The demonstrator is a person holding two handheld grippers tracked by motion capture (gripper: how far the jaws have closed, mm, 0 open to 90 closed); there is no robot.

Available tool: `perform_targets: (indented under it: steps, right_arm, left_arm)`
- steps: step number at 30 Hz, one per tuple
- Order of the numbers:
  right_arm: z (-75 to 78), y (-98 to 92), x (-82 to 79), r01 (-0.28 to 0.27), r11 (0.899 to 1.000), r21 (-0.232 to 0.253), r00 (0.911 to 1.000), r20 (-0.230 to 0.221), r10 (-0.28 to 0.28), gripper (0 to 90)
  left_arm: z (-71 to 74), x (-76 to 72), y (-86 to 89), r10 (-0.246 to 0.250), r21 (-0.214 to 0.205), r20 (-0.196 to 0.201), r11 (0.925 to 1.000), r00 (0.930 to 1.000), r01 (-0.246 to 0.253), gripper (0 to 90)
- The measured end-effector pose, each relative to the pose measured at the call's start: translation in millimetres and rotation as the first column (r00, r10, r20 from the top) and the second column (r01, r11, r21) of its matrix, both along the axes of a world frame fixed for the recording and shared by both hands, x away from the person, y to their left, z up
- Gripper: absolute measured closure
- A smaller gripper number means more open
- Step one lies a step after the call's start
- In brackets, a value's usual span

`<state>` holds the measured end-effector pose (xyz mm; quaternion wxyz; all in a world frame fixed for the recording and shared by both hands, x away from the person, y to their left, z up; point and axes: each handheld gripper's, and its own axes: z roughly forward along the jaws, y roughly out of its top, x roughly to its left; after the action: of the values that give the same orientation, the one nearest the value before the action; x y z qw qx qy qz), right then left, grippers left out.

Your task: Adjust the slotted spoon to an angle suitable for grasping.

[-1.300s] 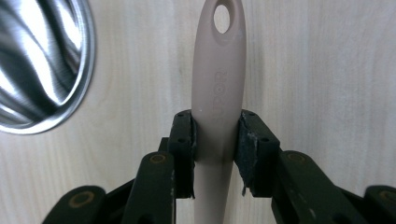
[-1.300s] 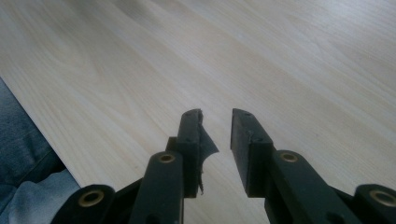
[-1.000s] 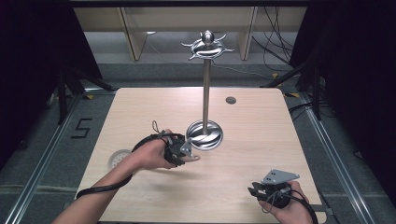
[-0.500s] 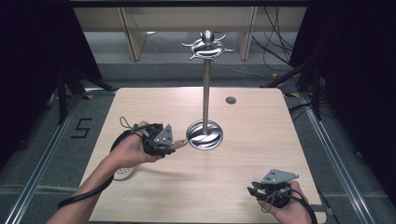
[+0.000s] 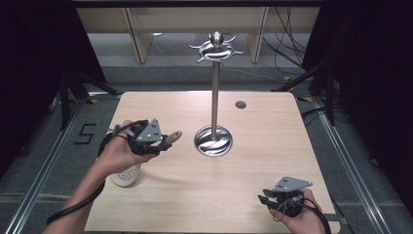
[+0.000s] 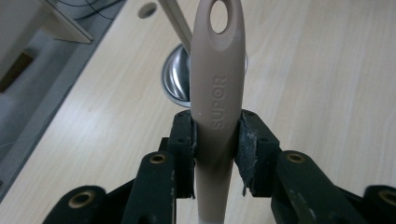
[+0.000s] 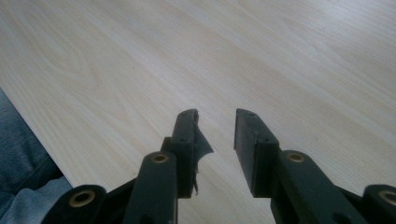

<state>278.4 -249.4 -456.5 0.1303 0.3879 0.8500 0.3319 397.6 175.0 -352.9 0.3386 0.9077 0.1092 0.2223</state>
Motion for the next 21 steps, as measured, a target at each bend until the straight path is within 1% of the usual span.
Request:
perform_targets:
  steps: [1,3,4,5,6,8,9,10,11,12,13,14,16,17,18,19,20,21]
  right_arm:
    - [-0.1,-0.2,0.2,-0.001,1.000,-0.003,1.0000,0.003,0.001,69.7]
    - [-0.1,-0.4,0.2,-0.002,1.000,-0.004,1.0000,0.005,0.002,69.5]
    - [-0.1,-0.4,0.2,-0.002,1.000,-0.004,1.0000,0.005,0.002,69.5]
    - [-0.2,-0.5,0.3,-0.002,1.000,-0.004,1.0000,0.007,0.002,69.4]
    - [0.6,0.1,-0.4,0.007,1.000,0.003,1.0000,-0.006,-0.007,69.4]
    - [0.7,0.4,-0.4,0.010,1.000,0.005,0.9999,-0.005,-0.010,69.3]
    - [0.7,0.4,-0.4,0.010,1.000,0.006,0.9999,-0.004,-0.010,69.2]
    - [0.1,0.1,0.1,0.005,1.000,0.001,1.0000,0.004,-0.005,69.2]
    - [0.0,0.1,0.3,0.004,1.000,0.001,1.0000,0.005,-0.004,69.1]
    - [-0.1,0.2,0.3,0.005,1.000,0.001,1.0000,0.005,-0.005,69.0]
    - [-0.1,0.2,0.4,0.004,1.000,0.000,1.0000,0.005,-0.004,69.0]
    - [-0.1,0.2,0.5,0.004,1.000,0.001,1.0000,0.006,-0.004,68.9]
    - [-0.3,0.0,0.7,0.005,1.000,0.000,1.0000,0.008,-0.005,68.8]
    - [-0.4,0.0,0.8,0.007,1.000,0.001,0.9999,0.008,-0.007,68.8]
    - [-0.3,-0.1,0.9,0.007,1.000,0.003,1.0000,0.006,-0.007,68.7]
    - [-0.5,-0.1,1.0,0.006,1.000,0.003,1.0000,0.006,-0.006,68.7]
    - [-0.6,0.2,0.8,0.009,1.000,0.006,1.0000,0.003,-0.009,68.6]
    - [-0.5,0.0,1.0,0.006,1.000,0.003,1.0000,0.006,-0.006,68.6]
  left_arm:
    - [1.5,-0.8,3.1,0.013,-0.012,0.003,0.9998,0.9999,-0.013,68.6]
    - [4.8,-1.3,9.8,0.024,-0.037,0.010,0.9991,0.9997,-0.024,68.6]
    - [4.8,-1.3,9.8,0.024,-0.037,0.010,0.9991,0.9997,-0.024,68.6]
    - [8.5,-0.6,16.9,0.022,-0.063,0.021,0.9978,0.9995,-0.021,68.6]
    - [10.2,-1.3,20.2,0.034,-0.081,0.023,0.9962,0.9992,-0.033,68.6]
    - [13.1,-1.1,26.0,0.032,-0.112,0.031,0.9933,0.9990,-0.029,68.6]
    - [14.4,-2.8,28.9,0.067,-0.117,0.034,0.9911,0.9972,-0.062,68.6]
    - [14.4,-2.8,28.9,0.067,-0.117,0.034,0.9911,0.9972,-0.062,68.6]
    - [14.6,-4.8,33.0,0.114,-0.157,0.036,0.9818,0.9928,-0.107,68.6]
    - [15.6,-5.2,35.5,0.126,-0.166,0.038,0.9791,0.9913,-0.118,68.6]
    - [16.2,-4.7,37.2,0.119,-0.185,0.043,0.9765,0.9919,-0.109,68.6]
    - [17.5,-4.1,39.7,0.113,-0.193,0.053,0.9759,0.9922,-0.101,68.6]
    - [18.2,-6.2,43.6,0.156,-0.239,0.046,0.9607,0.9866,-0.141,68.6]
    - [18.2,-6.7,44.3,0.169,-0.271,0.047,0.9507,0.9844,-0.151,68.6]
    - [18.2,-6.7,44.3,0.169,-0.271,0.047,0.9507,0.9844,-0.151,68.6]
    - [19.2,-8.9,47.4,0.206,-0.294,0.039,0.9376,0.9777,-0.186,68.6]
    - [20.0,-8.9,48.8,0.207,-0.297,0.049,0.9371,0.9772,-0.183,68.6]
    - [20.0,-9.4,49.7,0.212,-0.309,0.045,0.9323,0.9762,-0.188,68.6]
